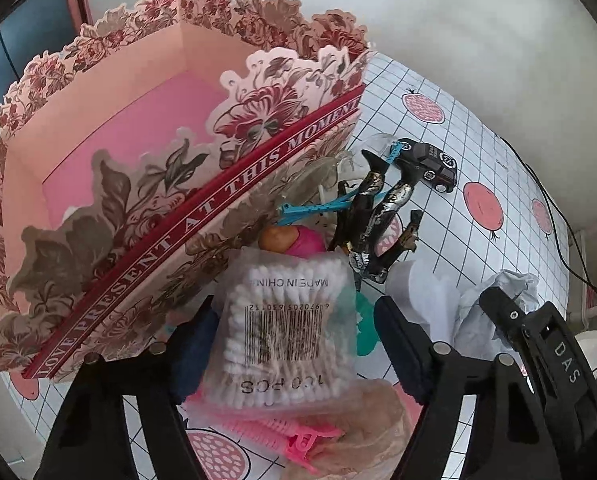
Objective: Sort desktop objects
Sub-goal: 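Close the left tool on the swab bag while the right tool grasps the crumpled paper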
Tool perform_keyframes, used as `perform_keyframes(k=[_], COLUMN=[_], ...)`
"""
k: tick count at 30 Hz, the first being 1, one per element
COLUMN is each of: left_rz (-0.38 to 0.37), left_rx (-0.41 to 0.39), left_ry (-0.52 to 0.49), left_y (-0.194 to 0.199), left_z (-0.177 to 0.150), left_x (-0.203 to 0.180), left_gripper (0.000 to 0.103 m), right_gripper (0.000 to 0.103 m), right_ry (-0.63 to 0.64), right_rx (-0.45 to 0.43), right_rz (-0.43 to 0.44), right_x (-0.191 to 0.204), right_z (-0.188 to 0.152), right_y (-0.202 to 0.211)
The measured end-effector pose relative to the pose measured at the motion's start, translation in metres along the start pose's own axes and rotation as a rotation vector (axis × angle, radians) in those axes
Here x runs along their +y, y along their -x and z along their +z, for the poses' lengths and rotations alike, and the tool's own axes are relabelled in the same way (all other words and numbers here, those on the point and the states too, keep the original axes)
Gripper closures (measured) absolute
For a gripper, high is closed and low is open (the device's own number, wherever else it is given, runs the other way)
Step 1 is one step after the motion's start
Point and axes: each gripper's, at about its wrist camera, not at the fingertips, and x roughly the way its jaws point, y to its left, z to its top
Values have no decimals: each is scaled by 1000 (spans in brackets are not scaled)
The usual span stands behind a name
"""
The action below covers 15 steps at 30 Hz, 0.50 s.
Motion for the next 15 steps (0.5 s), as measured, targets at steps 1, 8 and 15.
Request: perform_keyframes(k=[1, 8, 15], left_rz=[-5, -27, -54], left_rx=[-2, -1, 4], left_ry=[-3, 7, 42], left_y=[0, 3, 1], left_z=[-1, 0, 5], left_x=[-1, 3, 10], left_gripper=[32, 44, 58], right_gripper=[26, 29, 29], right_ry=[-4, 1, -5], right_rx=[1, -4, -7], right_rz=[10, 32, 77], right_x=[-1, -1, -1], right_z=[0, 0, 3], right_y=[-1, 0, 7])
